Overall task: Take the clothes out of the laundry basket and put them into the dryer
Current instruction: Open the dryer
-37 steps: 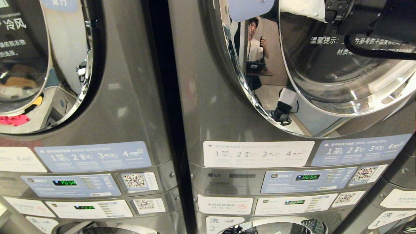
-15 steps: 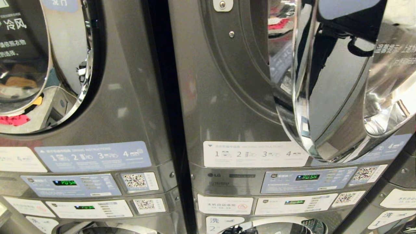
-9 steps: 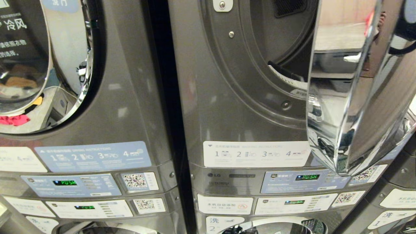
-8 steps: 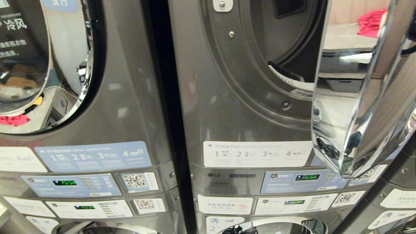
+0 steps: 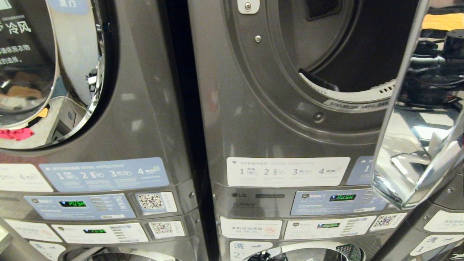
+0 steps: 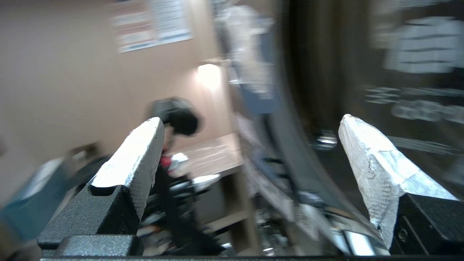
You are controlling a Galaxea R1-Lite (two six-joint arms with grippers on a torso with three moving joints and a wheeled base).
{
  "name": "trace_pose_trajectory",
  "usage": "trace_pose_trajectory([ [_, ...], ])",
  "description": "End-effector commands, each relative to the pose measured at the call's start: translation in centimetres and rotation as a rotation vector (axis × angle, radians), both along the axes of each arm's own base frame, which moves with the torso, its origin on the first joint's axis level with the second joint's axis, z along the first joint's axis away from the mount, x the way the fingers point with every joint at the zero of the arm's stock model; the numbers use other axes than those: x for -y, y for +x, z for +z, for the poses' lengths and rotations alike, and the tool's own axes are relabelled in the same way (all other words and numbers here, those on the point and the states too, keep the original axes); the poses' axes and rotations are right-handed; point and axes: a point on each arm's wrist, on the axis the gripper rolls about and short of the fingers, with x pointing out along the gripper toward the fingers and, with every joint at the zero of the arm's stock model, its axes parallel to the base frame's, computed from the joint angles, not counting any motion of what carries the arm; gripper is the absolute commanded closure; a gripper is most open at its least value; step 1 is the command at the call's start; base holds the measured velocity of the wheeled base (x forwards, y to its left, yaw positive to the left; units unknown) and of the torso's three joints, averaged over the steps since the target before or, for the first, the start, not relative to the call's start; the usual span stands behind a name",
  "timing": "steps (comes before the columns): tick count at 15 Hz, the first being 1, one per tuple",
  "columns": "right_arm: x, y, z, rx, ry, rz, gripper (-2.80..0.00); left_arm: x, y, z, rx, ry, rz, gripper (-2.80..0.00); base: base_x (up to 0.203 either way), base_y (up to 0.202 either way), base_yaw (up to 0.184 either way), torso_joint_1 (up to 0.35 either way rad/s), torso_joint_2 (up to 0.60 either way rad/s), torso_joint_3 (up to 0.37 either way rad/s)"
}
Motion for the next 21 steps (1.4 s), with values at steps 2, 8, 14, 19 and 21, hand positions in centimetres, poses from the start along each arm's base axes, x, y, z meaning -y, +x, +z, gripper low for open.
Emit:
trace_pose_trajectory([
  [2,0.9,0.2,-2.0,-0.058,0.017,-0.358,-2.80,0.0,0.0,0.0,0.005,-0.002,0.000,0.00,0.000,0.000,0.000,0.000,0.00,0.000],
  [8,3.3,-3.8,-5.9,-0.016,0.088,-0.904,-2.80,0.0,0.0,0.0,0.005,-0.001,0.000,0.00,0.000,0.000,0.000,0.000,0.00,0.000],
  [14,2.6,-4.8,-11.8,-0.059,0.042,-1.131,-2.80,0.0,0.0,0.0,0.005,-0.001,0.000,0.00,0.000,0.000,0.000,0.000,0.00,0.000],
  [19,2.3,-1.6,-19.6,-0.189,-0.313,-1.287,-2.80,0.0,0.0,0.0,0.008,-0.002,0.000,0.00,0.000,0.000,0.000,0.000,0.00,0.000],
  [21,1.8,-1.0,-21.9,-0.196,-0.402,-1.137,-2.80,0.0,0.0,0.0,0.006,-0.002,0.000,0.00,0.000,0.000,0.000,0.000,0.00,0.000],
])
